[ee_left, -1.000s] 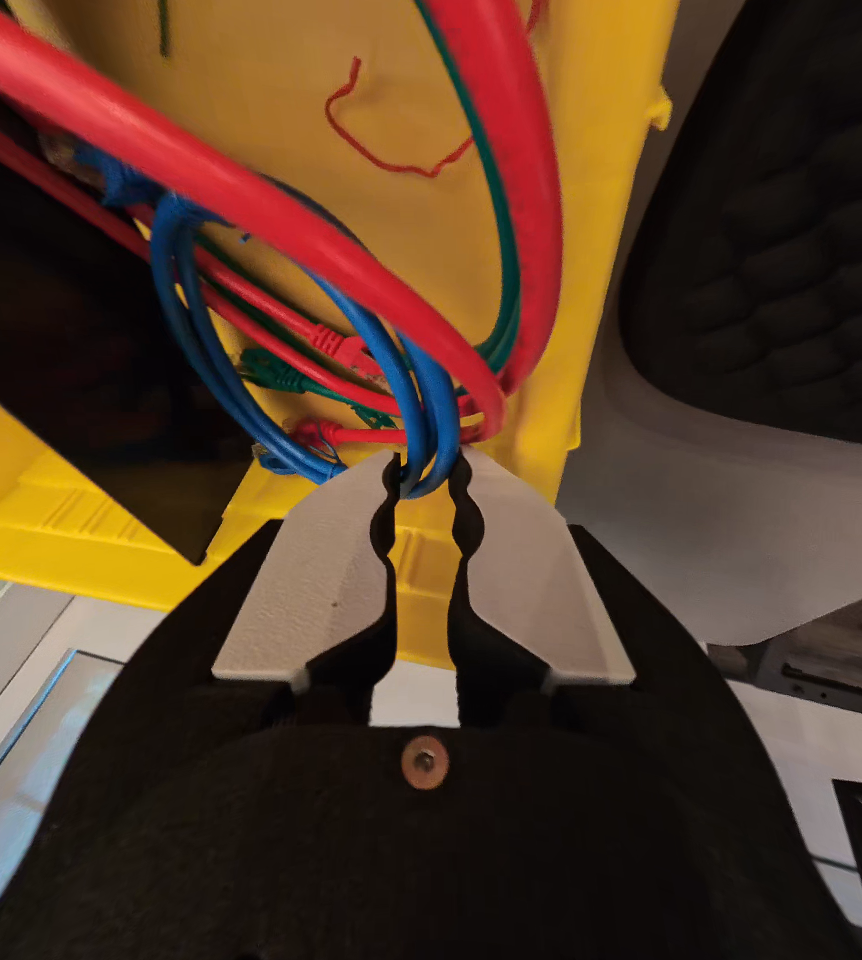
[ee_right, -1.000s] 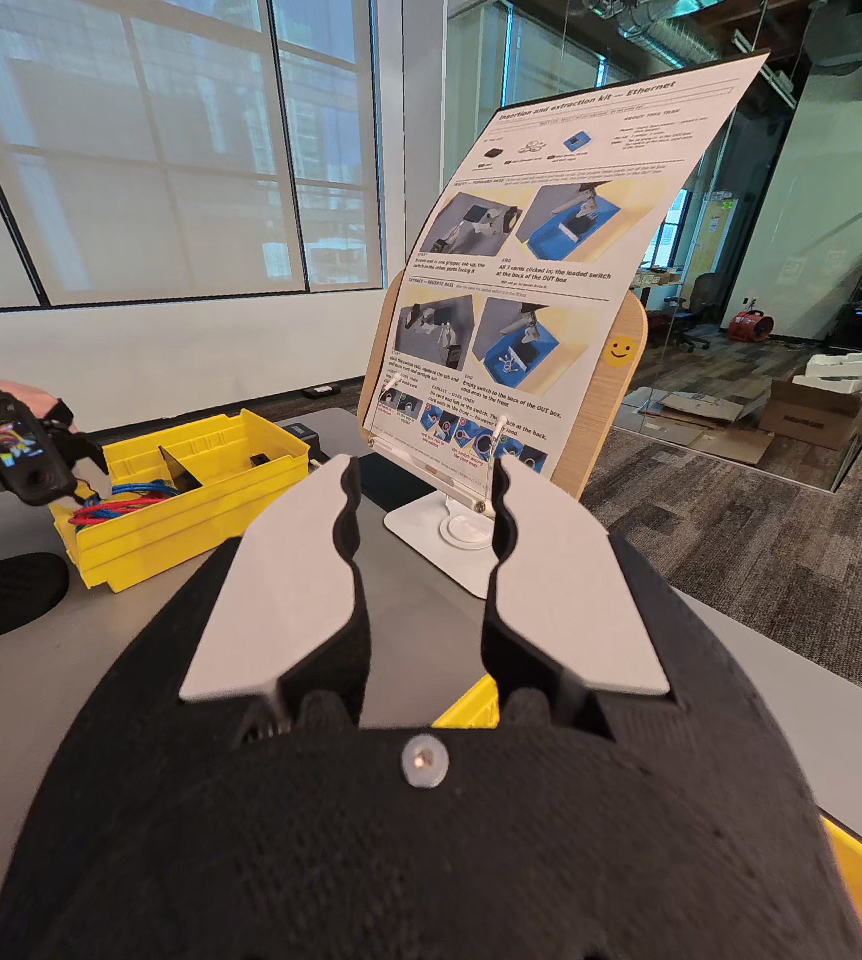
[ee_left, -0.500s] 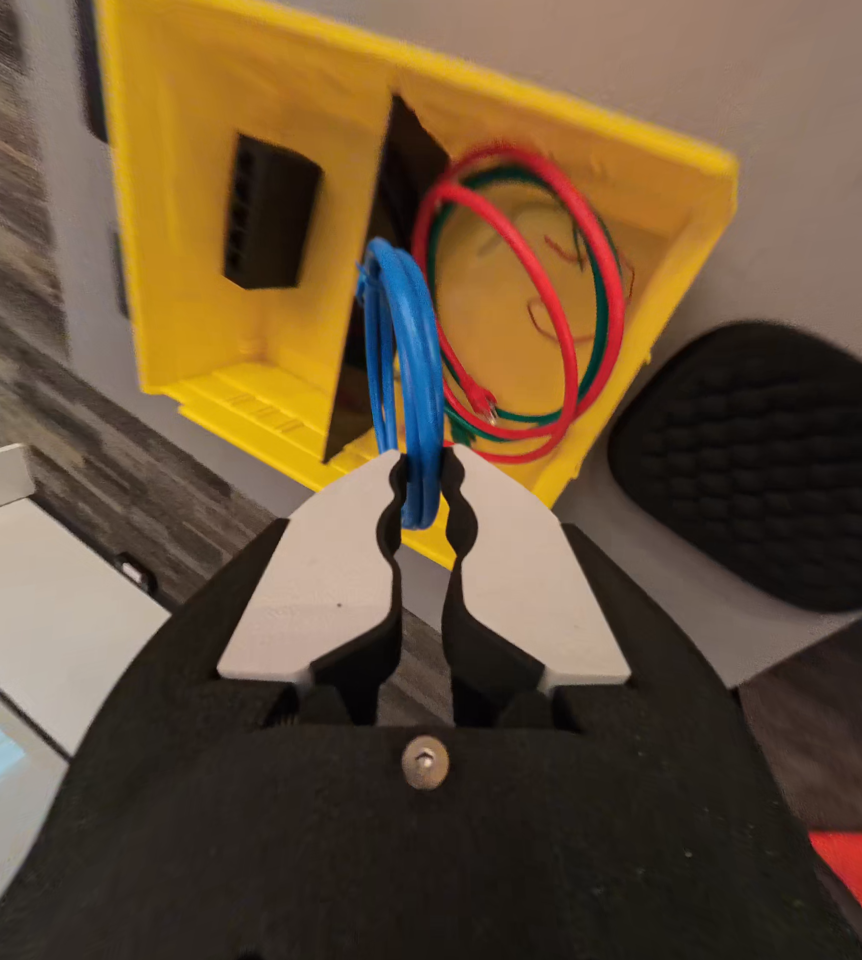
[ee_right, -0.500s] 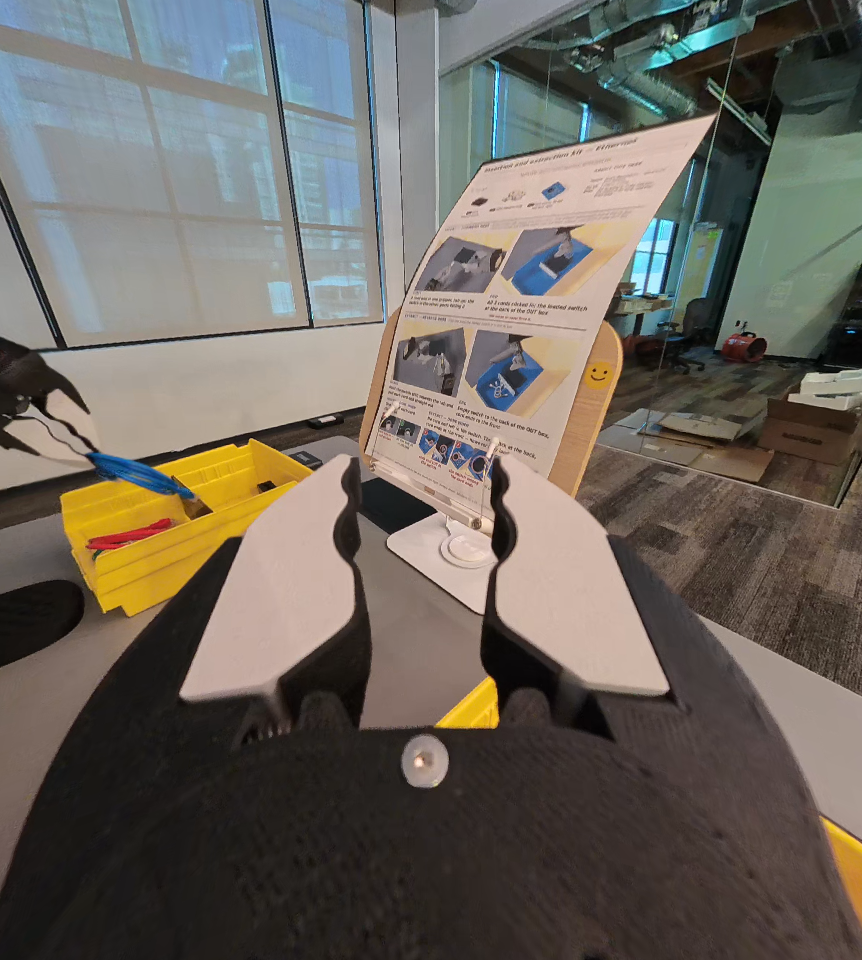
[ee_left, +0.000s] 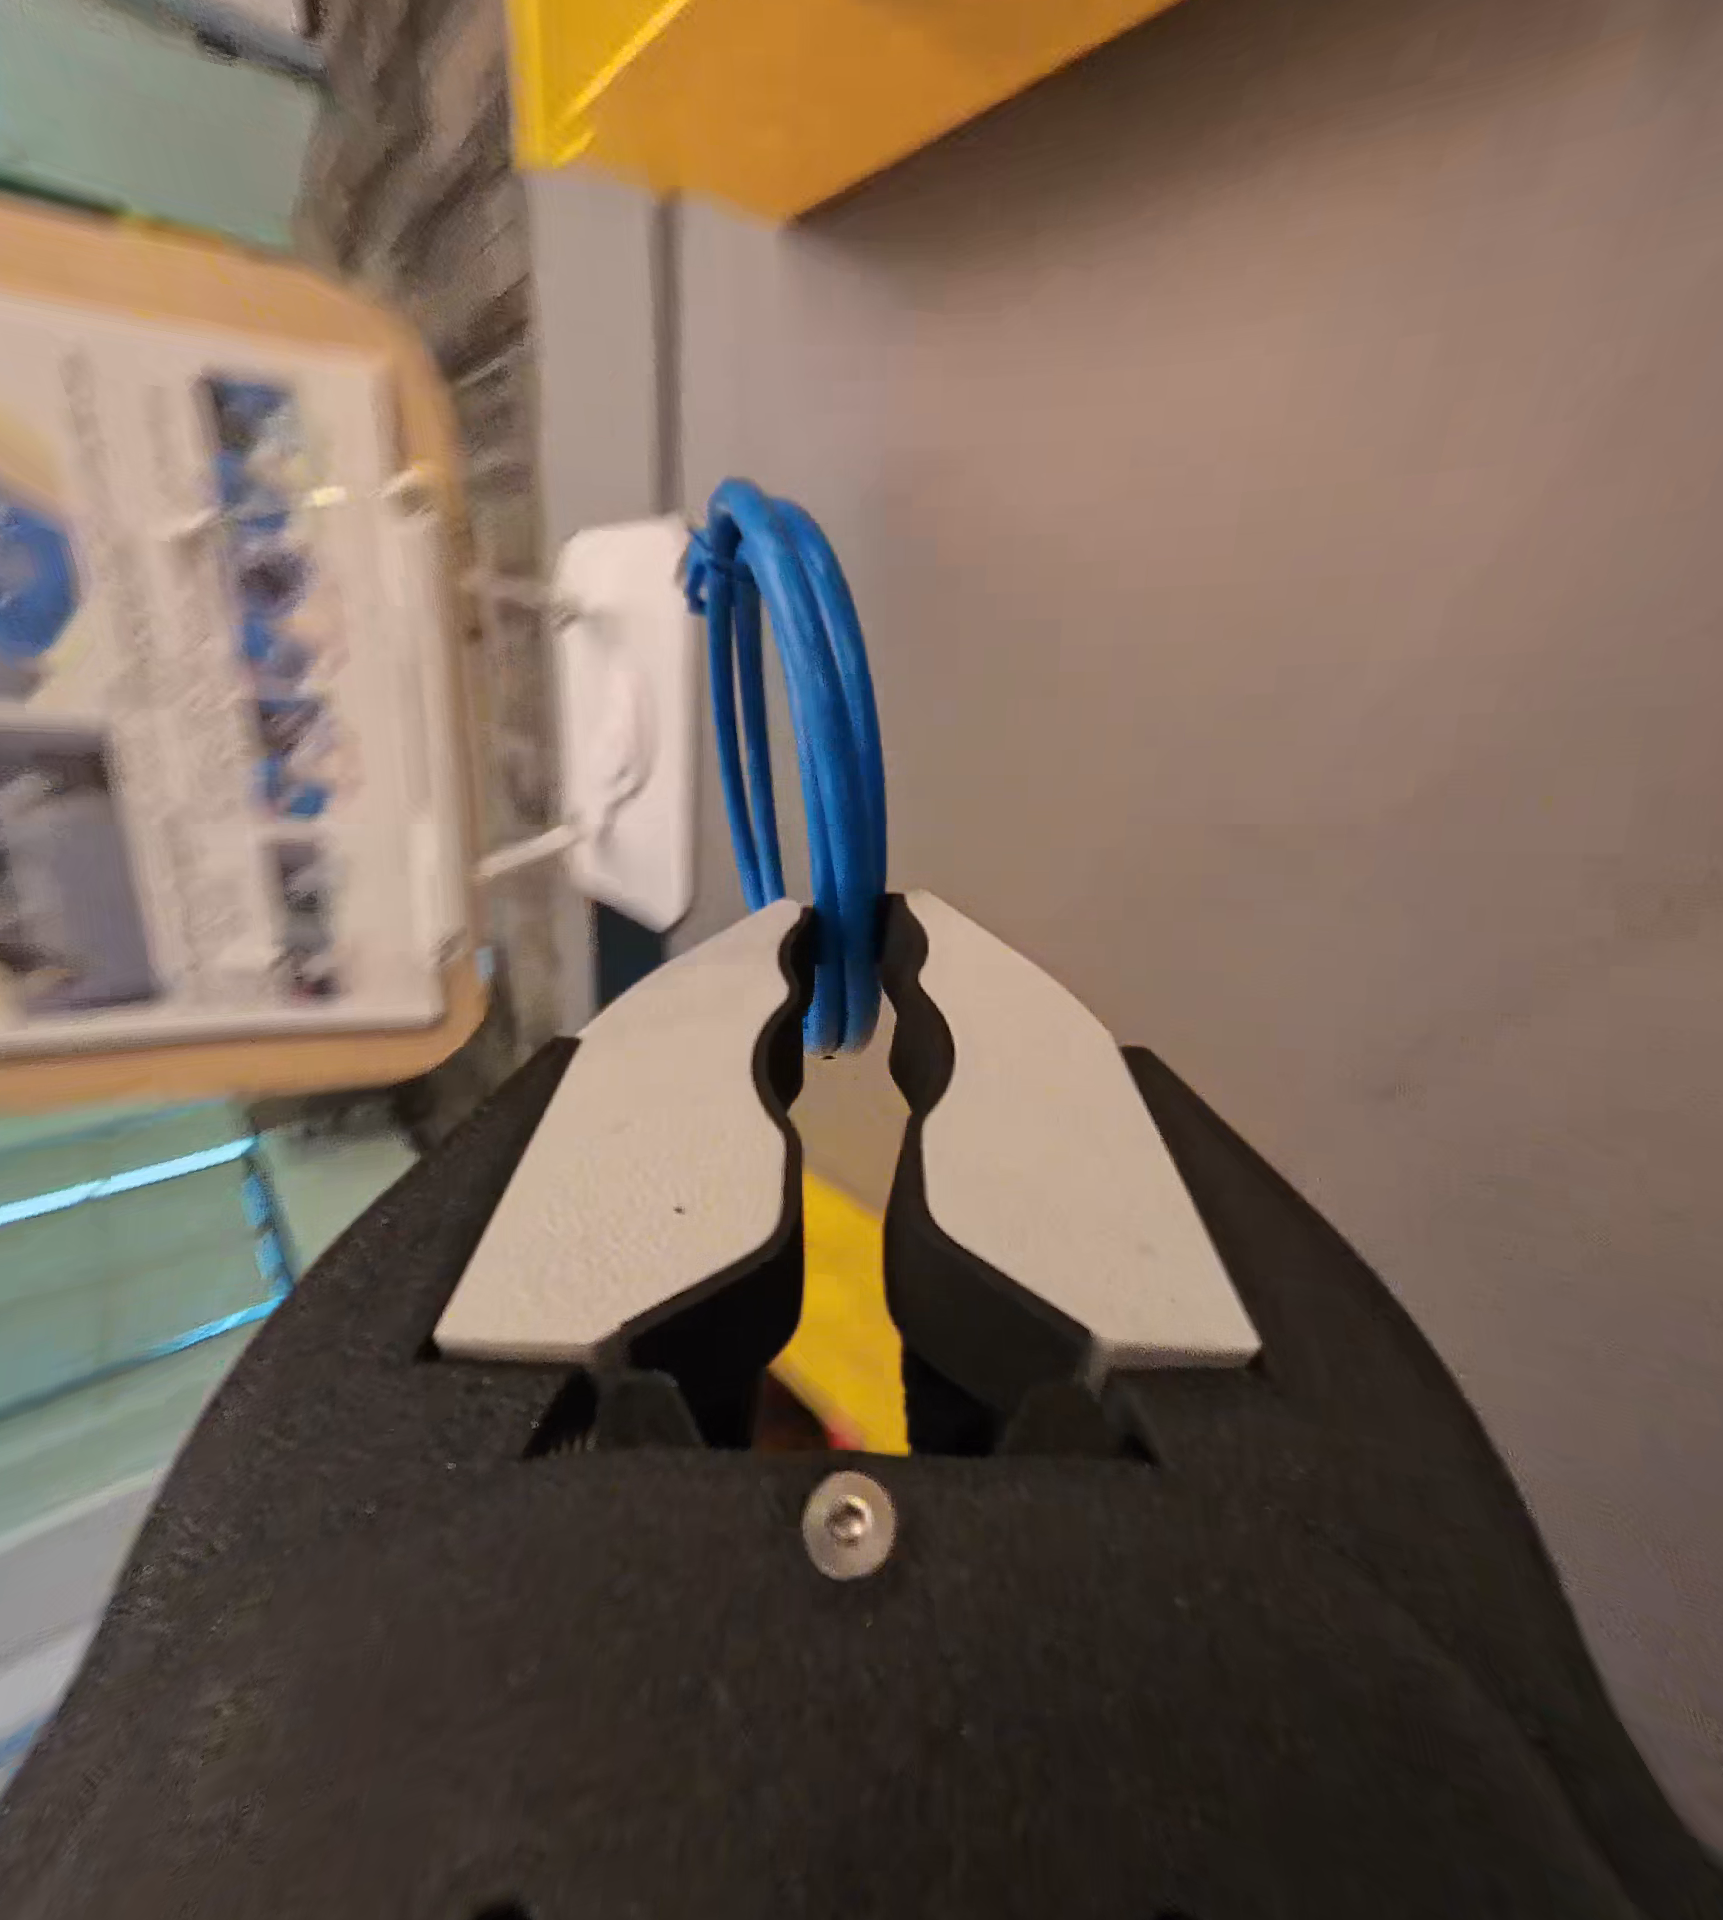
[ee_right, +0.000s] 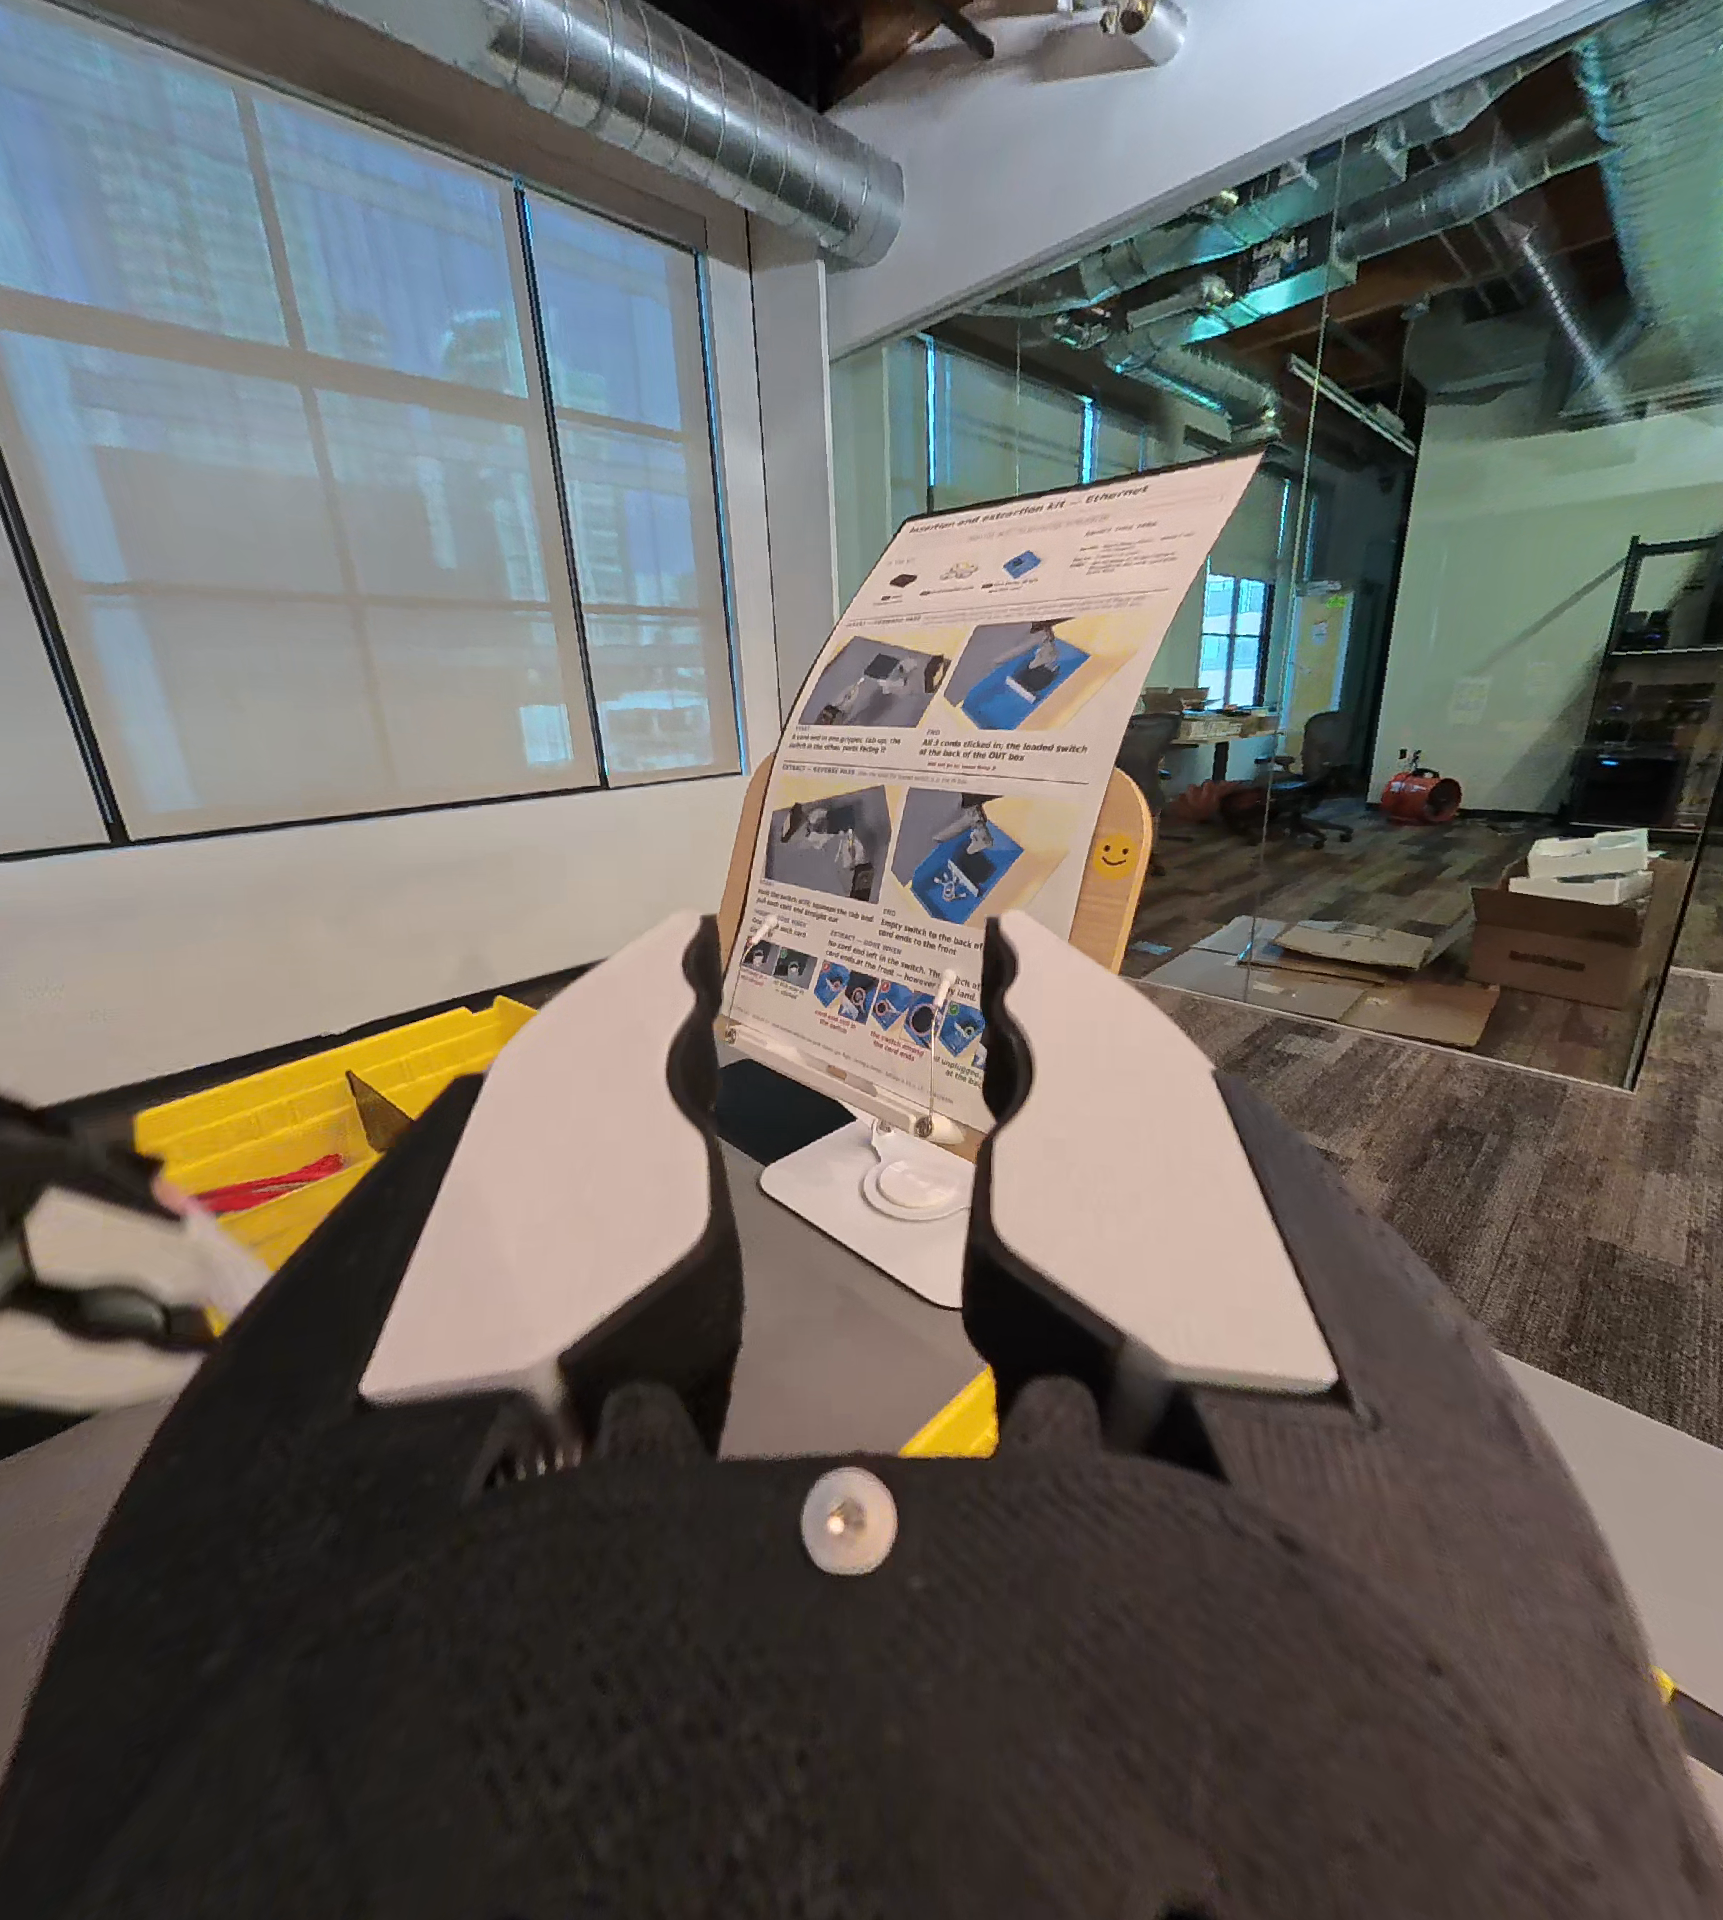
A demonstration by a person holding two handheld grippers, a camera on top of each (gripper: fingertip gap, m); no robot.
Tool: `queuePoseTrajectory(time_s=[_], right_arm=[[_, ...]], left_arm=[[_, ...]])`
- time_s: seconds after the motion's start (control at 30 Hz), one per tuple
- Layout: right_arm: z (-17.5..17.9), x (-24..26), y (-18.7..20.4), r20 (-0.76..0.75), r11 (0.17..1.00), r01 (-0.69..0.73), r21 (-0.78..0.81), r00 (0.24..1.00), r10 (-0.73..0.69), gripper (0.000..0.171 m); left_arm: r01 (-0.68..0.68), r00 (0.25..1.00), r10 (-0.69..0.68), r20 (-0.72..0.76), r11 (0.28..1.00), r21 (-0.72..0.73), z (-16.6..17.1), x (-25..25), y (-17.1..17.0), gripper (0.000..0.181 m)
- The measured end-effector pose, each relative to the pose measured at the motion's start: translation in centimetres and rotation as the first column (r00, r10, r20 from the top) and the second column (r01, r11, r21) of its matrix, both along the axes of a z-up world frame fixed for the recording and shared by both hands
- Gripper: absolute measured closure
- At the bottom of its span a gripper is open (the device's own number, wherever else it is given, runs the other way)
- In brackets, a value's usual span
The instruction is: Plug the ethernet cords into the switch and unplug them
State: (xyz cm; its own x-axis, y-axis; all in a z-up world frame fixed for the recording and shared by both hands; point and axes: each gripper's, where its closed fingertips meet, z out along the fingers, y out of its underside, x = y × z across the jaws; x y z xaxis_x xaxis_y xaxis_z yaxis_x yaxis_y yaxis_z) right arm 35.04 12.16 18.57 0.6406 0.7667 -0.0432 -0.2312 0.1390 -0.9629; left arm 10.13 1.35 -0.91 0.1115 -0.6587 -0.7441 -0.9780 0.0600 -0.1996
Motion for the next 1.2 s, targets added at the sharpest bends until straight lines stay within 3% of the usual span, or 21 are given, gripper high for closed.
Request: queuePoseTrajectory(time_s=[0.1, 0.27, 0.47, 0.6, 0.73, 0.8, 0.87, 1.0, 1.1, 1.2], right_arm=[[0.0, -0.2, -0.2, 0.002, 1.000, -0.012, 0.004, 1.000, 0.012, 0.122], [-0.1, -1.0, -0.2, 0.020, 1.000, -0.028, 0.003, 0.999, 0.028, 0.122], [-0.8, -1.0, 0.4, 0.030, 0.999, -0.021, -0.030, 0.999, 0.022, 0.122], [-1.1, -0.9, 0.7, 0.023, 0.998, -0.032, -0.054, 0.999, 0.033, 0.122], [-1.2, -0.8, 0.8, 0.022, 0.998, -0.031, -0.059, 0.999, 0.033, 0.122], [-1.3, -0.6, 0.9, 0.012, 0.998, -0.032, -0.062, 0.999, 0.033, 0.122], [-1.3, -0.3, 1.1, 0.001, 0.997, -0.030, -0.069, 1.000, 0.030, 0.122], [-1.6, 0.1, 1.3, 0.002, 0.996, -0.024, -0.086, 1.000, 0.024, 0.122], [-1.6, 0.4, 1.4, -0.011, 0.996, -0.021, -0.089, 1.000, 0.020, 0.122], [-1.7, 0.6, 1.5, -0.014, 0.995, -0.018, -0.093, 1.000, 0.016, 0.122]], left_arm=[[0.041, 0.998, -0.037, 0.047, 0.995, -0.093, -5.4, 4.4, -0.8, 0.170], [0.086, 0.996, -0.087, -0.001, 0.991, -0.106, -10.1, 7.1, -1.8, 0.170], [0.090, 0.994, -0.078, 0.081, 0.984, -0.157, -12.2, 8.5, -2.1, 0.169], [0.079, 0.981, -0.022, 0.195, 0.954, -0.290, -13.5, 9.4, -3.0, 0.157], [0.138, 0.878, 0.083, 0.471, 0.898, -0.417, -10.6, 9.7, -4.7, 0.147], [0.140, 0.804, 0.157, 0.574, 0.888, -0.439, -7.5, 7.8, -5.2, 0.141], [0.059, 0.756, 0.227, 0.614, 0.910, -0.410, -4.0, 3.4, -4.8, 0.129], [-0.309, 0.736, 0.392, 0.552, 0.920, -0.241, 1.3, -11.9, -2.7, 0.129], [-0.401, 0.745, 0.511, 0.428, 0.857, -0.324, -0.3, -20.5, -2.7, 0.135], [-0.380, 0.735, 0.566, 0.374, 0.800, -0.464, -3.8, -23.4, -2.7, 0.125]])
